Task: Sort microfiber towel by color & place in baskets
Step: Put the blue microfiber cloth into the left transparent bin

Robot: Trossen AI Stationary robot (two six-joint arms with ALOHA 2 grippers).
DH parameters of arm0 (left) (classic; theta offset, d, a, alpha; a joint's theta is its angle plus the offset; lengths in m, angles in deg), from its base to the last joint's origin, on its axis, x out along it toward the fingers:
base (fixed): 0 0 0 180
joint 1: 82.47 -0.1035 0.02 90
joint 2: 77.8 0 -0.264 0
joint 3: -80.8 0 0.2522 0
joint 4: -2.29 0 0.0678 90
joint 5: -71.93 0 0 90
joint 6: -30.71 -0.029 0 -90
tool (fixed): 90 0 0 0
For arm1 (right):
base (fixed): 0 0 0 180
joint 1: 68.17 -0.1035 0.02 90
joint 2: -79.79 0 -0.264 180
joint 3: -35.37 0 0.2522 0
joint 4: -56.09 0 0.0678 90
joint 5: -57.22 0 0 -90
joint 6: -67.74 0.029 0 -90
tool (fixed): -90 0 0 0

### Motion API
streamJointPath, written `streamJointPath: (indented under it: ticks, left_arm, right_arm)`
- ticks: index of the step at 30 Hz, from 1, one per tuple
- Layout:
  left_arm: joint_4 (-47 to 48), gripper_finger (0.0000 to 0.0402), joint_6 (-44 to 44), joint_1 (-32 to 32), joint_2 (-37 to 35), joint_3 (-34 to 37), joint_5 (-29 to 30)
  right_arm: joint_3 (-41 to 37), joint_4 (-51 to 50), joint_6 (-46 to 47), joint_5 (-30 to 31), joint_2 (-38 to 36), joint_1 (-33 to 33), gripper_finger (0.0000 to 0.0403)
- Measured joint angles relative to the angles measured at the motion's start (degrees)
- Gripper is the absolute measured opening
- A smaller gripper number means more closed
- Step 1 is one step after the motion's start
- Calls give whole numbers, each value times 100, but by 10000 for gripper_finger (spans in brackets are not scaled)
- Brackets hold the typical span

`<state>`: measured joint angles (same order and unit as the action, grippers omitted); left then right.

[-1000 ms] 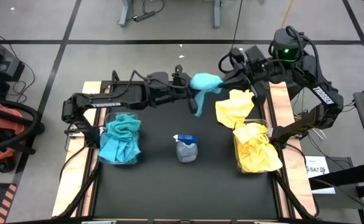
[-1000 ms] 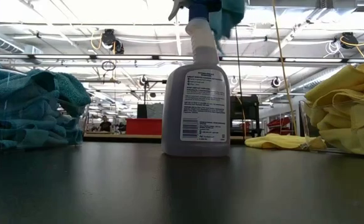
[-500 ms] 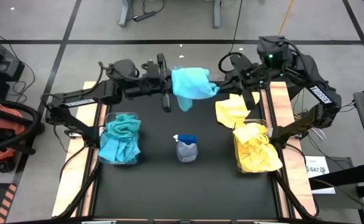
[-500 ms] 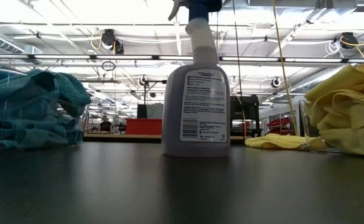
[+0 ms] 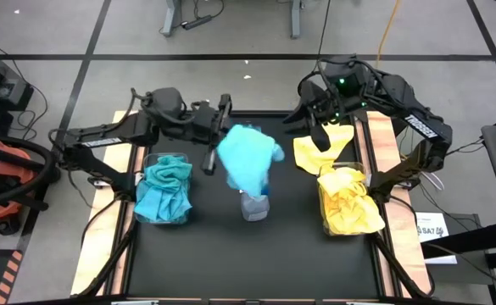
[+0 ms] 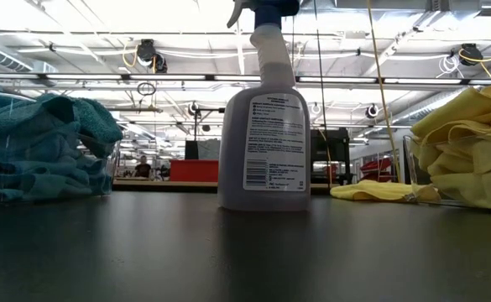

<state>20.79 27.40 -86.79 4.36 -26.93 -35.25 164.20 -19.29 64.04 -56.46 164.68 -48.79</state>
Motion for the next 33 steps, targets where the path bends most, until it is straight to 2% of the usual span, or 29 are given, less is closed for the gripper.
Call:
streamJointPath:
  ticks: [6, 11, 16, 24, 33]
  left_arm:
    - [1083, 6, -151, 3, -602, -9, -168]
    - [2500, 6, -347, -4, -1271, -9, 111]
    - [4064, 6, -340, -4, -1886, -11, 154]
    - [6575, 6, -35, -4, -2314, -9, 1055]
    - [8022, 6, -24, -4, -2292, 303, 1443]
  right_arm:
    - [0, -127, 97, -3, -5, -46, 183]
    - [0, -265, 192, -8, -97, -147, 210]
    - [0, -335, 149, -44, -169, -249, 212]
    - [4, -356, 141, -60, -208, -376, 212]
    - [4, -396, 151, -63, -208, -484, 212]
